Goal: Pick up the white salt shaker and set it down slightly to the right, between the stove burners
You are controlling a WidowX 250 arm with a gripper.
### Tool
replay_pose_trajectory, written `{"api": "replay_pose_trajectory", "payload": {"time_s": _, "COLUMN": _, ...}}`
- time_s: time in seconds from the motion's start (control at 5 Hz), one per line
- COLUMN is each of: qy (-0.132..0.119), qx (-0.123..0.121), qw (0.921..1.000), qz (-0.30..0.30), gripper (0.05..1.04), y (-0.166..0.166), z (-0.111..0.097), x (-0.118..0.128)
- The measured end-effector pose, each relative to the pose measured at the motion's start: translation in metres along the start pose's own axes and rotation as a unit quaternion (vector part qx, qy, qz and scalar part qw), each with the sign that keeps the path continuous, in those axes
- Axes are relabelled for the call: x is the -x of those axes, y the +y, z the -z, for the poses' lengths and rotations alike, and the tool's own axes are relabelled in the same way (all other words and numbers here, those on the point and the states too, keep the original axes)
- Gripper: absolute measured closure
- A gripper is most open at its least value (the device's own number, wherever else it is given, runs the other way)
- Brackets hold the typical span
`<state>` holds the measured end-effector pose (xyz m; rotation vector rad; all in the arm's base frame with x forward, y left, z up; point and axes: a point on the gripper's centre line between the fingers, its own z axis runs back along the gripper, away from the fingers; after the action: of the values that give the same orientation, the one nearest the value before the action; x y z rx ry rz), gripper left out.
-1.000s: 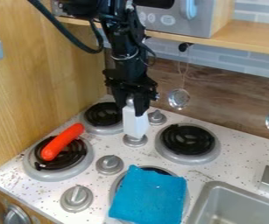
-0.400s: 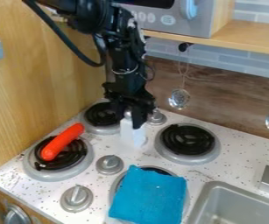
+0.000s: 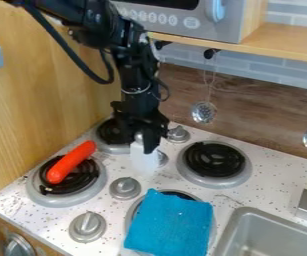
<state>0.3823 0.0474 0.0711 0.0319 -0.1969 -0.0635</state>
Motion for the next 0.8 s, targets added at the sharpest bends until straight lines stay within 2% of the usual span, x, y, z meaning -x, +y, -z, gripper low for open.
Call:
{"api": "replay_pose_trajectory", "payload": {"time_s": 0.2, "qy": -0.001, "qx": -0.001, "qw": 1.0000, "qz": 0.002, "gripper": 0.484, "y": 0.001, "z": 0.010, "x": -0.001}}
{"api": "replay_pose_trajectory", "payload": {"time_s": 0.4, "qy": 0.009, "qx": 0.002, "qw": 0.9999, "qz": 0.010, "gripper": 0.484, "y": 0.000, "z": 0.025, "x": -0.002}}
{"api": "replay_pose_trajectory", "payload": {"time_s": 0.8, "qy": -0.005, "qx": 0.008, "qw": 1.0000, "qz": 0.001, "gripper": 0.484, "y": 0.000, "z": 0.027, "x": -0.018}}
